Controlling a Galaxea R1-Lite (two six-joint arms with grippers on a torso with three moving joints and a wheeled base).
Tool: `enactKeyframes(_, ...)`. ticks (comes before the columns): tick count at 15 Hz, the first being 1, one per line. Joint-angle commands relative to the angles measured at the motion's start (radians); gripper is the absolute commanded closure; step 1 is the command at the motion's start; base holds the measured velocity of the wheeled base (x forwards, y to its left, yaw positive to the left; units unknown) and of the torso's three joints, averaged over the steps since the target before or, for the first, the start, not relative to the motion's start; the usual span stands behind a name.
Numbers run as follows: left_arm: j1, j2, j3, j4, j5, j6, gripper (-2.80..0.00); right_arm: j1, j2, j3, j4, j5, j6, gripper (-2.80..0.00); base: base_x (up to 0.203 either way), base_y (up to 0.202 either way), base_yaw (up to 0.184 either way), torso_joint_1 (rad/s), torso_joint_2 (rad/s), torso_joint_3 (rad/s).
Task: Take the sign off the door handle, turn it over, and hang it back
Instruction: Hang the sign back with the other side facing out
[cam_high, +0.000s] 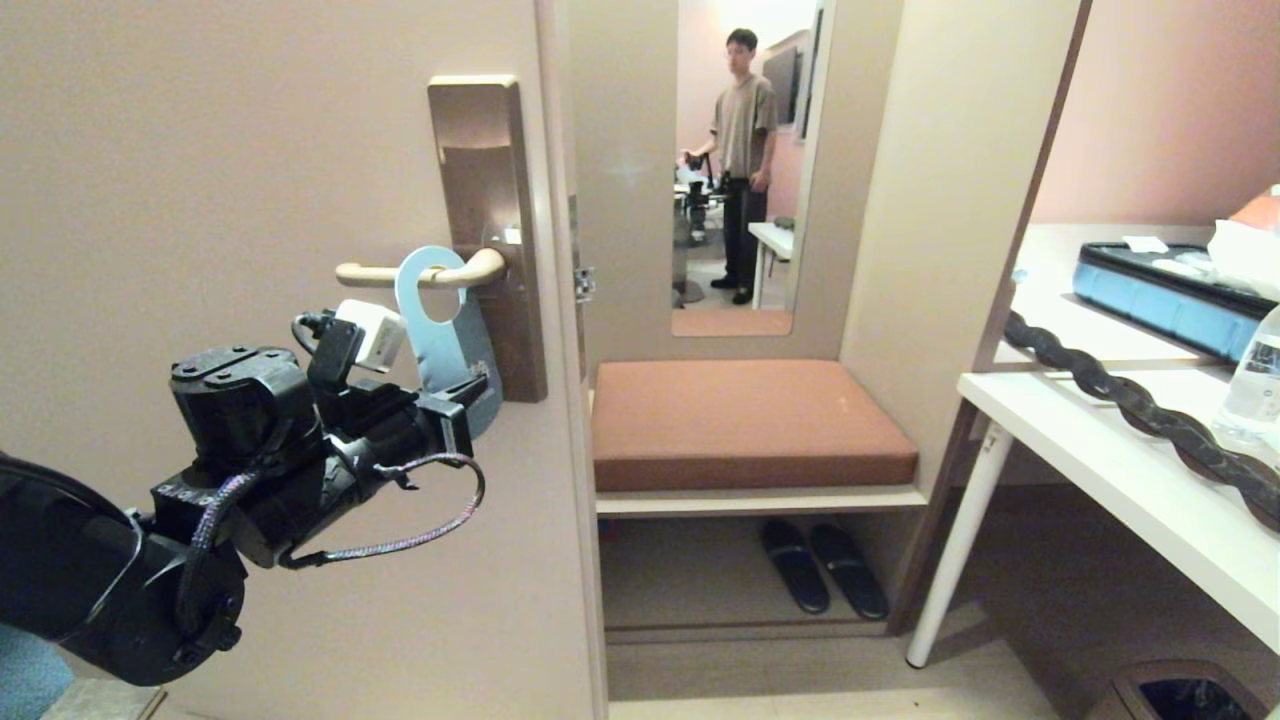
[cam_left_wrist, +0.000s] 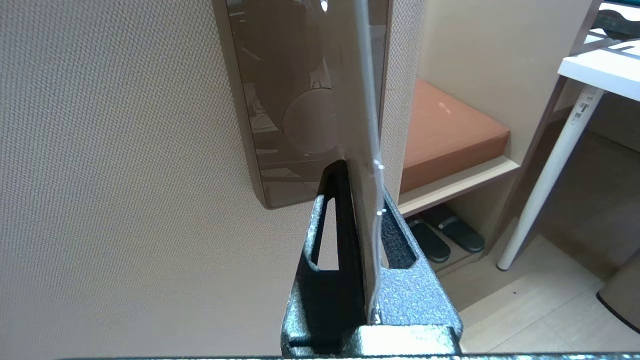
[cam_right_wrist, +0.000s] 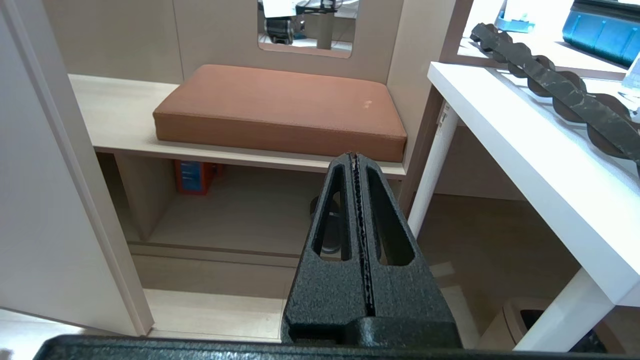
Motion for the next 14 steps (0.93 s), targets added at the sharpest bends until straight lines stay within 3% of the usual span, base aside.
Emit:
enactKeyframes(1, 0.0, 0.001, 0.0, -0.006, 0.0, 0.003, -2.8, 0.0, 0.0, 0.0, 0.001, 0.0, -0.001, 0.0, 0.0, 0.0, 0.0, 0.0, 0.0, 0.0)
enactKeyframes(14, 0.002, -0.013, 0.056, -0.083, -0.008, -0.006, -2.8, 0.0, 0.0, 0.0, 0.0, 0.0, -0.001, 0.0, 0.0, 0.0, 0.0, 0.0, 0.0, 0.0)
